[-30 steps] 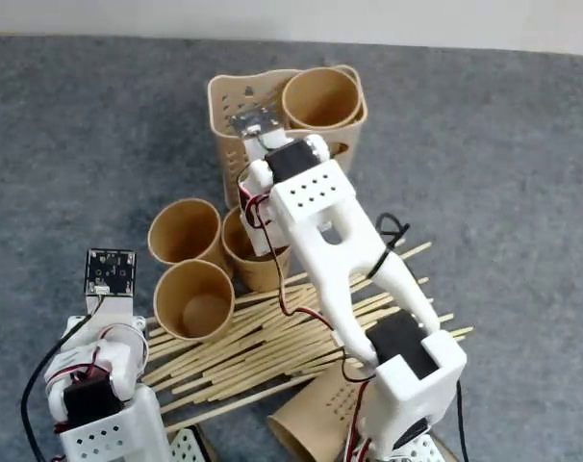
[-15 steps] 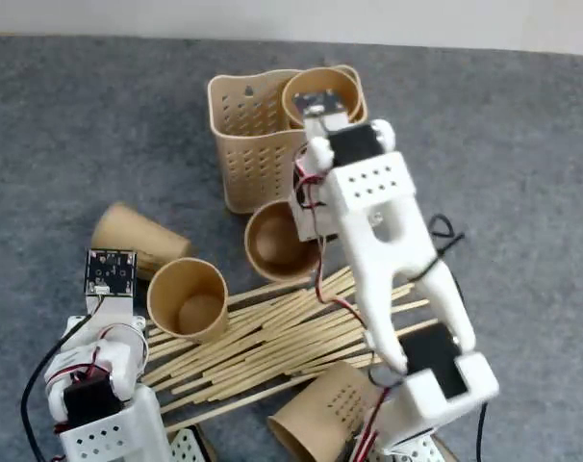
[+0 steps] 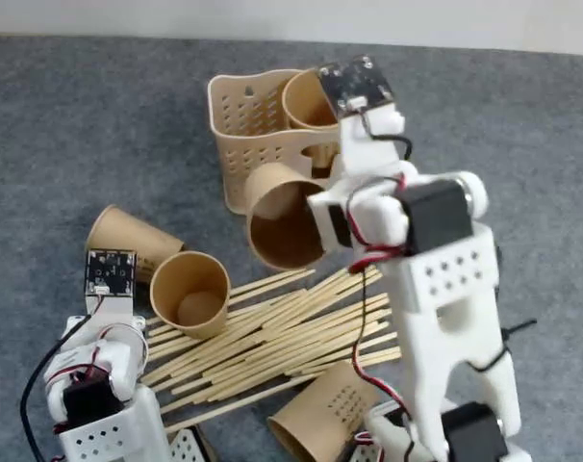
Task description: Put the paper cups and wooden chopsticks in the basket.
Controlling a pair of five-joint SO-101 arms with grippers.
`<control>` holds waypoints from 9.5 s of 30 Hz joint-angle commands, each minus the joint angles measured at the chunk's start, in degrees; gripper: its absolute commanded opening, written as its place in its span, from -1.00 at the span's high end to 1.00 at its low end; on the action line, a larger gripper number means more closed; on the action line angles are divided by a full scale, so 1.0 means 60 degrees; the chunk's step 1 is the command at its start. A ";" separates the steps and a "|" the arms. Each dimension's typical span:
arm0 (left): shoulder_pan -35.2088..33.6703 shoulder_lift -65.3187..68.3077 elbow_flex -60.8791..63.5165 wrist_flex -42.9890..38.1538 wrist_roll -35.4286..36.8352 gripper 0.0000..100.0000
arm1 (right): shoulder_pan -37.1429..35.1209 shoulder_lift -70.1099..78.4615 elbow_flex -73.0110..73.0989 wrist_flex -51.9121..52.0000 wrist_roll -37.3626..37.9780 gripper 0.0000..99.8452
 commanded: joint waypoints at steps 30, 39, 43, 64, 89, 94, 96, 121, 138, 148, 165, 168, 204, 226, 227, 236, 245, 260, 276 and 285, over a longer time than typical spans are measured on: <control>-0.0125 -0.0139 -0.0081 -0.0103 -0.0044 0.80 | 0.2396 0.2190 -0.2586 -0.2923 0.0132 0.99; -0.0125 -0.0139 -0.0081 -0.0103 -0.0044 0.80 | 0.2396 0.2689 -0.2615 -0.3319 0.0147 0.96; -0.0125 -0.0139 -0.0081 -0.0103 -0.0044 0.80 | 0.2366 0.2762 -0.3114 -0.3289 0.0132 0.72; -0.0125 -0.0139 -0.0081 -0.0103 -0.0044 0.80 | 0.1267 0.2806 -0.1502 -0.7465 0.0147 0.54; -0.0125 -0.0139 -0.0081 -0.0103 -0.0044 0.80 | 0.1267 0.2205 0.0711 -0.9692 0.0147 0.54; -0.0125 -0.0139 -0.0081 -0.0103 -0.0044 0.80 | 0.0960 0.0901 0.0725 -0.7568 0.0176 0.54; -0.0125 -0.0139 -0.0081 -0.0103 -0.0044 0.80 | 0.0696 0.0344 0.0755 -0.6703 0.0190 0.54; -0.0125 -0.0139 -0.0081 -0.0103 -0.0044 0.80 | -0.4491 -0.0857 0.2396 -0.2850 -0.0689 0.54; -0.0125 -0.0139 -0.0081 -0.0103 -0.0044 0.80 | -0.4711 -0.0842 0.6410 -0.6718 -0.0733 0.54; -0.0125 -0.0139 -0.0081 -0.0103 -0.0044 0.80 | -0.4711 -0.0842 0.7392 -0.7172 -0.0733 0.56; -0.0139 -0.0139 -0.0081 -0.0103 -0.0044 0.80 | -0.3670 -0.0974 0.7582 -0.6278 -0.0645 0.99; -0.0139 -0.0139 -0.0081 -0.0103 -0.0044 0.80 | -0.3099 -0.0916 0.6659 -0.5414 -0.0234 0.99; -0.0139 -0.0139 -0.0081 -0.0103 -0.0044 0.80 | 0.1179 -0.0740 -0.0652 -0.6073 0.0088 0.99; -0.0139 -0.0139 -0.0081 -0.0103 -0.0044 0.80 | 0.2410 0.1619 -0.0388 -0.7392 0.0015 0.76; -0.0139 -0.0139 -0.0081 -0.0103 -0.0044 0.80 | 0.2396 0.1619 -0.0388 -0.7641 0.0015 0.72; -0.0139 -0.0139 -0.0081 -0.0103 -0.0044 0.80 | 0.1429 0.1897 -0.0388 -0.8388 0.0044 0.63; -0.0139 -0.0139 -0.0081 -0.0103 -0.0044 0.80 | 0.1136 0.3319 -0.0432 -0.8608 0.0073 0.63; -0.0139 -0.0139 -0.0081 -0.0103 -0.0044 0.80 | 0.0945 0.2821 0.2117 -0.8667 0.0015 0.99; -0.0139 -0.0139 -0.0081 -0.0103 -0.0044 0.80 | 0.0535 -0.0593 0.2762 -0.9238 0.0044 0.99; -0.0139 -0.0139 -0.0081 -0.0103 -0.0044 0.80 | -0.1165 -0.2586 0.2762 -0.5399 0.0088 0.99</control>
